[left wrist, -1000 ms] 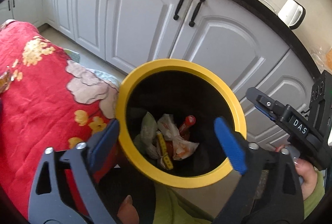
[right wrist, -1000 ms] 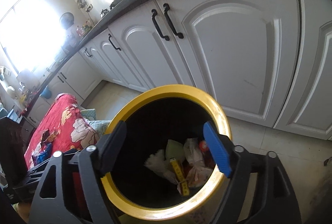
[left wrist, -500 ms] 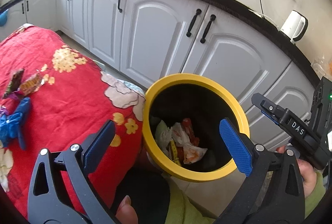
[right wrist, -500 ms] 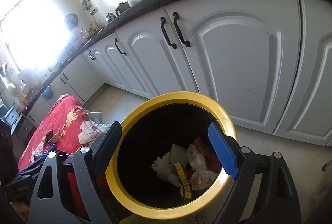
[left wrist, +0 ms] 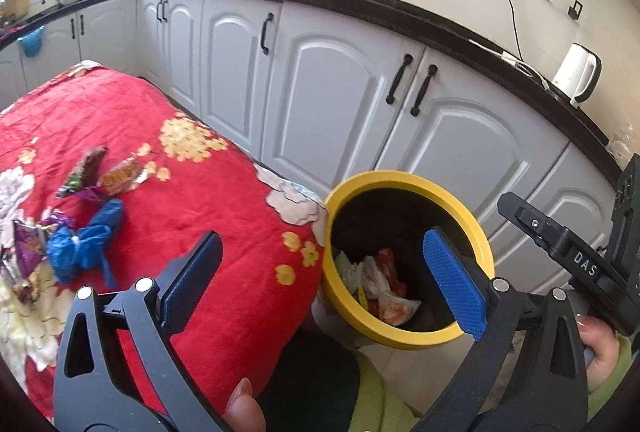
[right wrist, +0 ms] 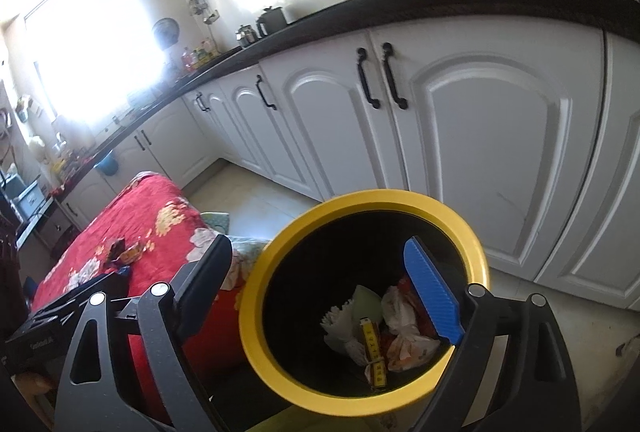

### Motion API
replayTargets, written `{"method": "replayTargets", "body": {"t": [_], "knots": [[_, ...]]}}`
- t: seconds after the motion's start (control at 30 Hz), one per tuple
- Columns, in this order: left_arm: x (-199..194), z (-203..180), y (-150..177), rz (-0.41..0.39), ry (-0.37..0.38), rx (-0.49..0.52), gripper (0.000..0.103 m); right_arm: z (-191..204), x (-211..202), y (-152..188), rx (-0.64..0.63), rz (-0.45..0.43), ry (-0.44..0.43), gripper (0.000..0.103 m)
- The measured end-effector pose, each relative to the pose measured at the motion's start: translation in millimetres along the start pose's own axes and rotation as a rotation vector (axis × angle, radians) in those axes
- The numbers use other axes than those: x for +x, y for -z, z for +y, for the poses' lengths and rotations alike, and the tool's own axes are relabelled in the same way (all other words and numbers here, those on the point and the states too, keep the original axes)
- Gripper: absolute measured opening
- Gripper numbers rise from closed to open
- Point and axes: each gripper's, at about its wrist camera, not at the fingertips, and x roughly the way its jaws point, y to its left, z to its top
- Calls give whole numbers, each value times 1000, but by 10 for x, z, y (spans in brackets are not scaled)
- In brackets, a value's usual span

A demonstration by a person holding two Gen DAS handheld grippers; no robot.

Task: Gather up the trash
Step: 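Move both open tools back over the table toward the blue glove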

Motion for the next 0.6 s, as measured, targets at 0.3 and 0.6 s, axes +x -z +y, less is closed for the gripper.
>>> {"method": "replayTargets", "body": {"t": [0.3,0.6], "knots": [[-208,216,-13,-50,-33,-34,92,336,-79,3,-81,-17,-15,90],[-421,474,3,-89,-83,-68,92,646,-94,27,-148,-25,-34,92]]}}
